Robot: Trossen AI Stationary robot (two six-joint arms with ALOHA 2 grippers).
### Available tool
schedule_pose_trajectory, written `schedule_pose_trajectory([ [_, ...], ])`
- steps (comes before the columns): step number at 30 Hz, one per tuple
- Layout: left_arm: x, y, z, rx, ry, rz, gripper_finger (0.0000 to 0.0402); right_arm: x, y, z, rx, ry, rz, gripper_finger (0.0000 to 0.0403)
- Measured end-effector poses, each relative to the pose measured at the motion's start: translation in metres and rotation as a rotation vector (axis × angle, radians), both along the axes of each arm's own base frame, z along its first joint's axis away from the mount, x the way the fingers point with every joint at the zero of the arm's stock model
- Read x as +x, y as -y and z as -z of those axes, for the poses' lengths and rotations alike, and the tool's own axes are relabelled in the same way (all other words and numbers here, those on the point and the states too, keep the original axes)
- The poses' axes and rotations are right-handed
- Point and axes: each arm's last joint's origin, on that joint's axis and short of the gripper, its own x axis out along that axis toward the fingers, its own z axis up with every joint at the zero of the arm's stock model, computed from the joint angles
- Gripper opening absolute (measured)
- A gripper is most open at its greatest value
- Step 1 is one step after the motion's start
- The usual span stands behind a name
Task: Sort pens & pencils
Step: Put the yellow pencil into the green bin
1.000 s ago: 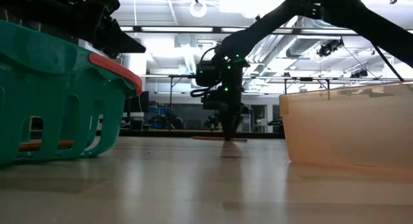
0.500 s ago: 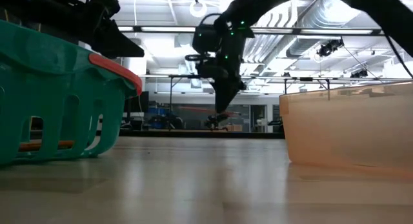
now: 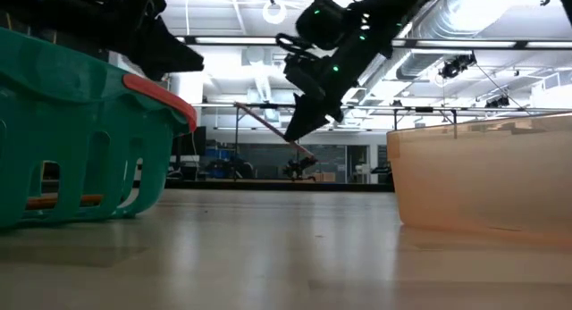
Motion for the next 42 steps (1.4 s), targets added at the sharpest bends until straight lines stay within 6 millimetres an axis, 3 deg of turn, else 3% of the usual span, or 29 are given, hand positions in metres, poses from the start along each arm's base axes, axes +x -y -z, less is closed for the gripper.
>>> schedule_pose_trajectory([
  [8,0.002,0.000,-0.011,0.001,0.125,0.000,0.0150,-0.016,-0.019,0.006,-0.151,0.252,-0.036,0.0001],
  [18,0.006,-0.001,-0.022,-0.035,0.278,-0.001,0.0152,-0.015,-0.034,-0.011,-0.242,0.653,-0.246,0.0000],
  [26,0.028,-0.004,-0.023,-0.054,0.419,0.099,0.0152,-0.008,-0.053,-0.025,-0.294,0.742,-0.348,0.0000],
  [34,0.048,-0.006,-0.014,-0.039,0.482,0.221,0.0152,-0.007,-0.053,-0.029,-0.297,0.768,-0.295,0.0000],
  [42,0.055,-0.007,-0.013,-0.010,0.550,0.255,0.0152,-0.007,-0.053,-0.030,-0.278,0.779,-0.286,0.0000],
])
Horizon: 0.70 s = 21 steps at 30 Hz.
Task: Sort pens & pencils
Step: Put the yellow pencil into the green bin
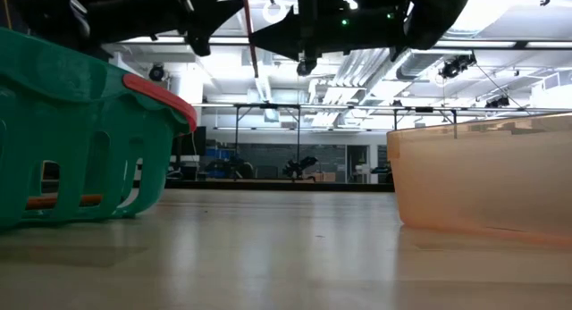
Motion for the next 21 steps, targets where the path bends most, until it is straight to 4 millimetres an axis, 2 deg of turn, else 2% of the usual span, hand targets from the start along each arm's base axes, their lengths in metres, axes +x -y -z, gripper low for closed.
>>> schedule_pose_trajectory([
  [6,0.008,-0.002,-0.002,-0.004,0.041,-0.002,0.0152,0.000,0.000,0.000,0.000,0.006,0.000,0.0000],
  [15,0.031,-0.008,-0.004,-0.017,0.039,0.002,0.0151,0.000,0.000,0.000,0.008,-0.003,-0.004,0.0000],
  [21,0.035,0.001,-0.008,0.045,0.084,-0.015,0.0114,0.000,0.000,0.000,0.008,-0.002,-0.007,0.0000],
])
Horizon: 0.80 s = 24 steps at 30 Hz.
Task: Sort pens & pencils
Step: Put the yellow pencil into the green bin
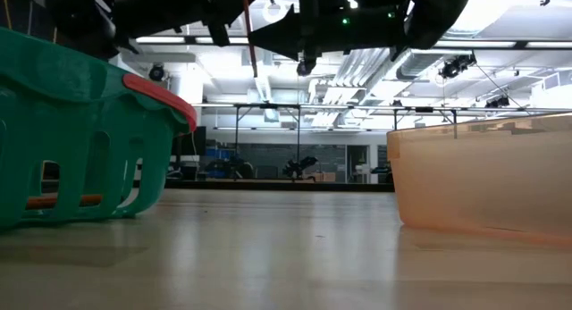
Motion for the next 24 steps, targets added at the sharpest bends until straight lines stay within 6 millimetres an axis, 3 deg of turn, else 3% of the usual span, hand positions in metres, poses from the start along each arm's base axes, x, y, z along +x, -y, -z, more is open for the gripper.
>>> schedule_pose_trajectory([
  [8,0.0008,0.0037,0.0000,0.015,-0.003,-0.061,0.0011,0.0001,-0.0008,0.0001,0.016,0.000,-0.010,0.0000],
  [18,0.0009,0.0036,0.0003,0.007,-0.005,-0.058,0.0007,0.0000,-0.0005,0.0004,0.019,-0.003,-0.005,0.0002],
  [24,0.0014,0.0037,0.0016,-0.007,-0.018,-0.050,0.0005,0.0000,0.0000,0.0020,0.037,-0.018,-0.003,0.0039],
])
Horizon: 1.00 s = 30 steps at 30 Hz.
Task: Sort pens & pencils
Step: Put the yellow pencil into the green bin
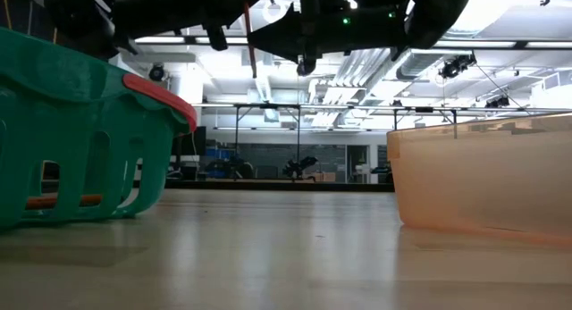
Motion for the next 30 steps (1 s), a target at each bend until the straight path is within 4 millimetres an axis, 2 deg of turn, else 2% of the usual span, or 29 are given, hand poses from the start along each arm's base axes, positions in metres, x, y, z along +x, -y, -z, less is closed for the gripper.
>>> schedule_pose_trajectory([
  [10,0.001,0.000,0.002,-0.007,-0.022,0.009,0.0006,0.000,0.001,0.002,0.002,-0.019,0.016,0.0147],
  [15,0.001,0.000,0.004,-0.014,-0.039,0.011,0.0004,0.000,0.002,0.004,0.004,-0.041,0.017,0.0185],
  [24,0.002,-0.001,0.007,-0.029,-0.071,-0.006,0.0003,-0.005,-0.001,0.004,0.033,-0.113,-0.062,0.0197],
  [30,-0.002,0.000,0.010,-0.078,-0.183,-0.002,0.0005,-0.022,-0.002,-0.001,0.023,-0.288,-0.053,0.0197],
])
